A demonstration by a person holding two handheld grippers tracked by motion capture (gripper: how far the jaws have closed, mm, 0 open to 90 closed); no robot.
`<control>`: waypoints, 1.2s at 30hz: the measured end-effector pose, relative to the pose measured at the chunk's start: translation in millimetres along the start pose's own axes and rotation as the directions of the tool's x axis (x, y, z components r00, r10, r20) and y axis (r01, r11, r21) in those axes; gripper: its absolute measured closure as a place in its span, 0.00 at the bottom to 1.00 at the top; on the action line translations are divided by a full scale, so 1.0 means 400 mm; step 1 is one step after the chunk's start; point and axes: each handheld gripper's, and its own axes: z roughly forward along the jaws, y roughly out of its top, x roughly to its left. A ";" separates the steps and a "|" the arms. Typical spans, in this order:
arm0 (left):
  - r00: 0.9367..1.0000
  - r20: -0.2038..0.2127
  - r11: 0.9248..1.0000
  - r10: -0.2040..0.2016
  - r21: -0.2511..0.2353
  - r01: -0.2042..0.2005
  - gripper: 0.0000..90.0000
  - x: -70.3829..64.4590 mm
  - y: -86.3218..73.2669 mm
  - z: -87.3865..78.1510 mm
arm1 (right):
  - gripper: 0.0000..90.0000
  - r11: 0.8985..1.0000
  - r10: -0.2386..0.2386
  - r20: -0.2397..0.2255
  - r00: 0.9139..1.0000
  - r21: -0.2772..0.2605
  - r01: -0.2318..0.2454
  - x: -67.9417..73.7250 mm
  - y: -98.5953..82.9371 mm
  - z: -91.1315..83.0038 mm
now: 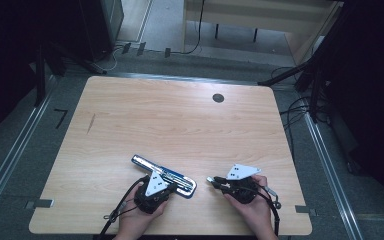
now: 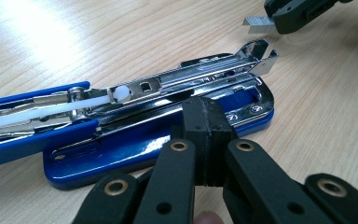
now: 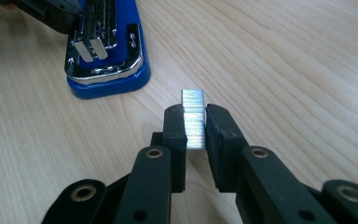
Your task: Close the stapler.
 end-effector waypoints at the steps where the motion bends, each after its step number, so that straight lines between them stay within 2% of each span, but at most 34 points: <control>1: 1.000 0.000 1.000 0.000 0.000 0.000 1.00 0.000 0.000 0.000 | 0.89 1.000 -0.004 0.001 1.000 0.001 0.004 0.001 0.003 -0.001; 7: 1.000 0.000 1.000 0.000 0.000 0.000 1.00 0.000 0.000 0.000 | 0.89 1.000 -0.011 -0.004 1.000 -0.016 0.011 0.005 0.022 -0.009; 11: 1.000 0.000 1.000 0.000 0.000 0.000 1.00 0.000 0.000 0.000 | 0.89 0.999 0.006 -0.015 1.000 -0.042 -0.007 0.005 0.032 -0.015; 15: 1.000 -0.001 1.000 0.002 0.000 -0.002 1.00 0.000 0.000 0.000 | 0.89 0.999 0.004 -0.021 1.000 -0.048 -0.005 0.008 0.040 -0.018; 22: 1.000 0.000 1.000 0.001 0.000 -0.001 1.00 0.000 0.000 0.000 | 0.89 0.998 0.002 -0.044 0.999 -0.062 -0.005 0.023 0.061 -0.018; 28: 1.000 -0.001 1.000 0.000 -0.001 0.000 1.00 0.000 0.000 0.000 | 0.89 0.997 -0.019 -0.051 0.999 -0.069 0.016 0.037 0.078 -0.009; 36: 1.000 -0.002 1.000 0.002 0.000 -0.002 1.00 -0.001 0.000 0.000 | 0.89 0.997 -0.010 -0.082 0.997 -0.080 0.004 0.054 0.097 -0.003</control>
